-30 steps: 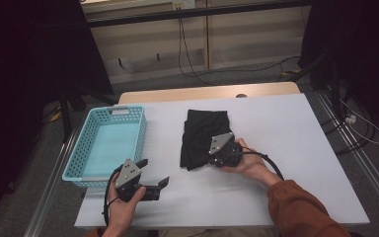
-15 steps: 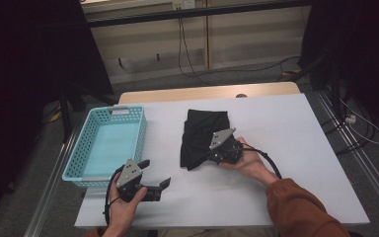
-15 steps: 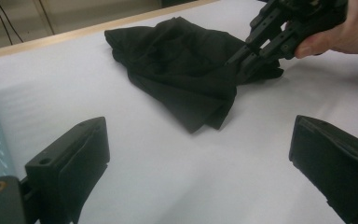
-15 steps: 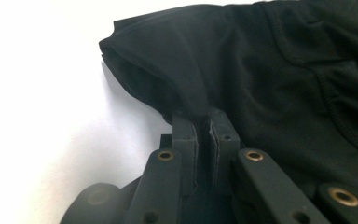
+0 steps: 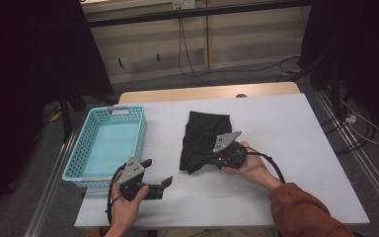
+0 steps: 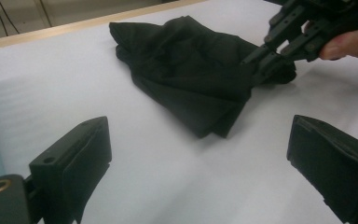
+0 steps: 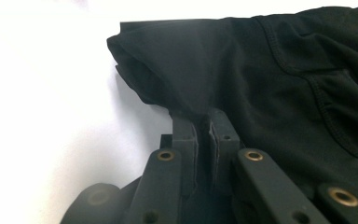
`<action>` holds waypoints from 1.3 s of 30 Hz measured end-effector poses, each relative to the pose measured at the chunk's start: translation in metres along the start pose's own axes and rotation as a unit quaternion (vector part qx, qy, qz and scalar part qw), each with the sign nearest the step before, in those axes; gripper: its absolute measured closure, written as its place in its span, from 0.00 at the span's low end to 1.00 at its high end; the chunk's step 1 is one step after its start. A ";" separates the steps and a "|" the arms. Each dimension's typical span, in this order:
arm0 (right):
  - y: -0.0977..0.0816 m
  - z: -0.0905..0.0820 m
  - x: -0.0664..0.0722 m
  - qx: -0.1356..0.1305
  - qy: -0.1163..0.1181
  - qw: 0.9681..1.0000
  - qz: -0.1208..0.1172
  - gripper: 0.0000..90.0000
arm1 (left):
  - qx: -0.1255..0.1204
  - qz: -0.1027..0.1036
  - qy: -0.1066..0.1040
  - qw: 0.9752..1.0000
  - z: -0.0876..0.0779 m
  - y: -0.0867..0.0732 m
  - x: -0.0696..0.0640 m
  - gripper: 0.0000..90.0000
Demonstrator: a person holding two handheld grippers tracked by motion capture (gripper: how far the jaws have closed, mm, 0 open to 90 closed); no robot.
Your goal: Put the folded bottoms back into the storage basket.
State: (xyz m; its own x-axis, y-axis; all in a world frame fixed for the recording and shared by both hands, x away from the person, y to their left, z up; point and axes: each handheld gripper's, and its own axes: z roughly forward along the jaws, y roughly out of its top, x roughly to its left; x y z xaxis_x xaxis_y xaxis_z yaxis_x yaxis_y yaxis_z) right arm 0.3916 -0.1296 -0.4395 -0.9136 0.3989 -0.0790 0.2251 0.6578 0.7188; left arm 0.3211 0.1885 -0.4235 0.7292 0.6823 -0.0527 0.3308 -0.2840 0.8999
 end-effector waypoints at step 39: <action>-0.005 -0.030 0.032 -0.021 0.010 1.000 0.006 0.93 | 0.033 -0.005 0.008 0.999 0.090 0.061 0.020 0.08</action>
State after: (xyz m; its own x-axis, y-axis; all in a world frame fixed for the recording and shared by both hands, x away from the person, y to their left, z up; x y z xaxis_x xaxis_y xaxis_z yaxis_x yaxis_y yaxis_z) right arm 0.3507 -0.1393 -0.4249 -0.9178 0.3931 -0.0558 0.2221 0.6248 0.7485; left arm 0.4099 0.1240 -0.4092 0.7154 0.6966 -0.0542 0.3780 -0.3206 0.8685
